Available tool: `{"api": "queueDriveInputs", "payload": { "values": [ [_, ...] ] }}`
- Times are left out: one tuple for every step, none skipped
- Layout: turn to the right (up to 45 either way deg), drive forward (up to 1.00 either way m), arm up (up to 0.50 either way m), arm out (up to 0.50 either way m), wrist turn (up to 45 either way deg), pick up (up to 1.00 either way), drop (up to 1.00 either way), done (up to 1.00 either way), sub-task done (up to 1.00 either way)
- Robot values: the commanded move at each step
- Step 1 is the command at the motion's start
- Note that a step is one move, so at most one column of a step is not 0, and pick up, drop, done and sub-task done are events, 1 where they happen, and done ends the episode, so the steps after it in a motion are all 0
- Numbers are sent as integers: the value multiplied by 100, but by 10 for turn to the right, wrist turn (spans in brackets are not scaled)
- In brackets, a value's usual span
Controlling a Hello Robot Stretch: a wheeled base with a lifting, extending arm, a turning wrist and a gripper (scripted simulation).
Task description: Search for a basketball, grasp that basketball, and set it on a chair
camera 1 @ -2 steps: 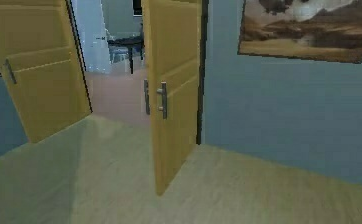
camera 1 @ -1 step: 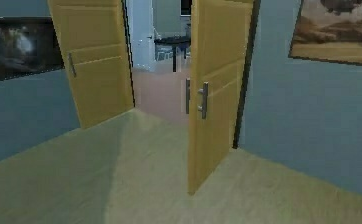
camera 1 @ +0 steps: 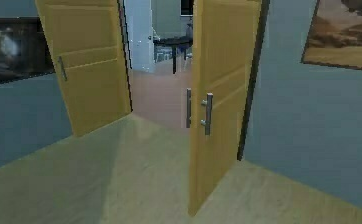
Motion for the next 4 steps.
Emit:
{"api": "queueDriveInputs", "payload": {
  "values": [
    [-270,0,0,0,0,0,0,0,0],
    [0,95,0,0,0,0,0,0,0],
    [180,0,0,0,0,0,0,0,0],
    [0,50,0,0,0,0,0,0,0]
  ]
}}
